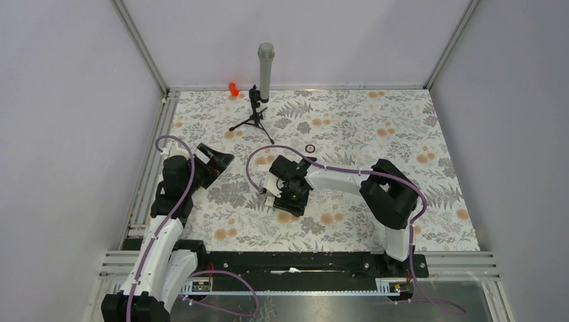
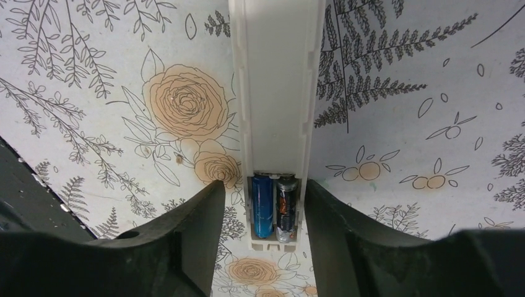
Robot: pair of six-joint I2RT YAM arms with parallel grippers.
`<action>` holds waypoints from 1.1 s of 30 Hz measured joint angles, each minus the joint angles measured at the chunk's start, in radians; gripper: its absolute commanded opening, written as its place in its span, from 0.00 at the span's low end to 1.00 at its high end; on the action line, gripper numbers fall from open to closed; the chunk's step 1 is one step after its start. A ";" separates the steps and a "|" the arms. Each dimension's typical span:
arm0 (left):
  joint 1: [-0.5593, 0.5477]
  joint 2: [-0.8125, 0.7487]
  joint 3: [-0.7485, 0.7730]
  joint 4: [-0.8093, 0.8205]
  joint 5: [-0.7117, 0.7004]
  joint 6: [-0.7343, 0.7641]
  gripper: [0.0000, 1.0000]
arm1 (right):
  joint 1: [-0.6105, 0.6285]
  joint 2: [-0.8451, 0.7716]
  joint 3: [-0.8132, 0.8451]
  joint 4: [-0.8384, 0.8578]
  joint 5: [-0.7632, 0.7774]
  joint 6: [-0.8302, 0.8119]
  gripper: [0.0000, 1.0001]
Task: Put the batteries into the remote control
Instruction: Place the remote control at the center of the board, then move the battery cover to the center of the board.
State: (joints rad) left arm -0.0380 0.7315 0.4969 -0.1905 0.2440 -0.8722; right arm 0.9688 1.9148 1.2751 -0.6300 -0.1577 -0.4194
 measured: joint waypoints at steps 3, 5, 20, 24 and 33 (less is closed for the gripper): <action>0.001 0.006 0.000 0.009 0.002 0.000 0.91 | 0.000 0.000 0.001 -0.006 0.000 0.001 0.66; 0.001 0.010 0.000 0.010 0.003 0.000 0.91 | 0.000 -0.001 0.001 -0.008 -0.002 0.000 0.68; -0.013 0.193 -0.033 0.144 0.053 -0.017 0.90 | -0.124 -0.375 -0.159 0.296 0.002 0.244 0.80; -0.068 0.292 -0.032 0.201 0.051 -0.019 0.87 | -0.252 -0.372 -0.192 0.429 0.042 0.486 0.75; -0.166 0.565 0.037 0.283 0.035 -0.035 0.60 | -0.377 -0.177 -0.192 0.512 -0.009 0.859 0.60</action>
State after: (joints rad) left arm -0.2035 1.2964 0.5339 0.0921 0.2794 -0.9070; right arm 0.5922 1.7374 1.0836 -0.1177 -0.1669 0.4397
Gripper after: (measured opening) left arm 0.675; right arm 0.687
